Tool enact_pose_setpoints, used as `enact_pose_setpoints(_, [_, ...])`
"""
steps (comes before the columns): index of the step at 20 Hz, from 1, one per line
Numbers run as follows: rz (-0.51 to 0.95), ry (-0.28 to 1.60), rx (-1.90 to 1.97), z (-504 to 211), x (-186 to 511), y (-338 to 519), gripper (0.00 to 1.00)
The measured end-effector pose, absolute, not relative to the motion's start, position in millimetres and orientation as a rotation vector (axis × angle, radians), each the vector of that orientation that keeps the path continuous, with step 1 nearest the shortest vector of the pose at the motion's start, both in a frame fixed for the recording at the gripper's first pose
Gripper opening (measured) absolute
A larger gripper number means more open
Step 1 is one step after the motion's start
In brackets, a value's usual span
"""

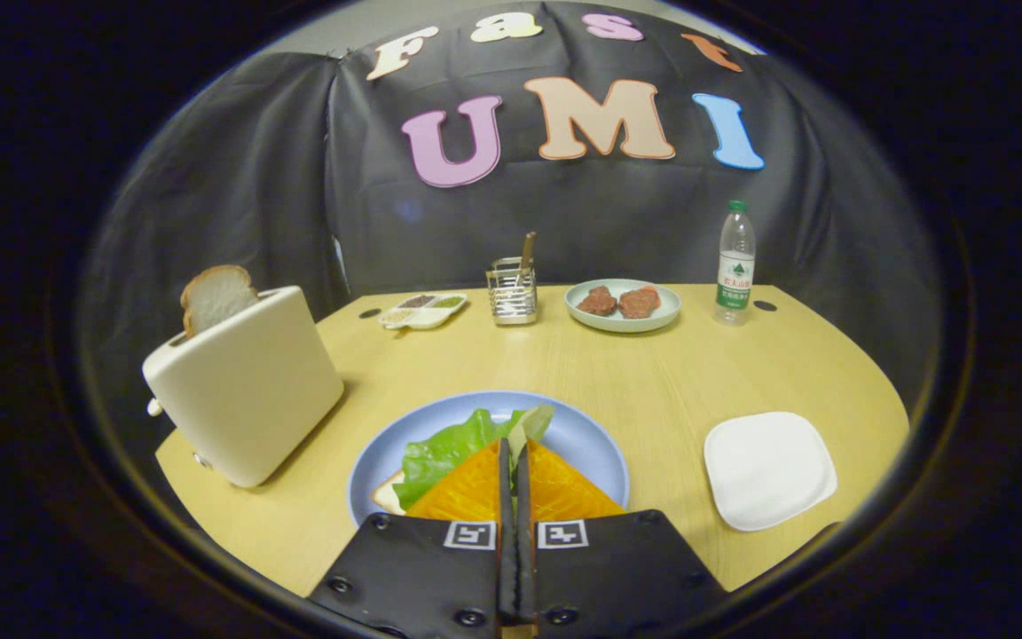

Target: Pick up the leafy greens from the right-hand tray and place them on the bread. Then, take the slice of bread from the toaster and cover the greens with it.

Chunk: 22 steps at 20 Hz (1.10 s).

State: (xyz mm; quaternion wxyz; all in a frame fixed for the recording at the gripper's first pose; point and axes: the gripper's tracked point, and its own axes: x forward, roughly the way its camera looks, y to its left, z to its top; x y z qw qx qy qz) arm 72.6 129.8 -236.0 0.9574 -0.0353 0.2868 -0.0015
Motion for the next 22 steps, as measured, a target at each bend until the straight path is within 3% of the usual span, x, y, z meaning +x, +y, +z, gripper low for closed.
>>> enact_pose_setpoints(6, [0.024, 0.629, -0.154, -252, 63, 129, 0.04])
enact_pose_setpoints(18, [0.057, 0.66, -0.293, -259, 40, 120, 0.14])
enact_pose_setpoints(22, [0.02, 0.634, -0.317, -246, 37, 106, 0.52])
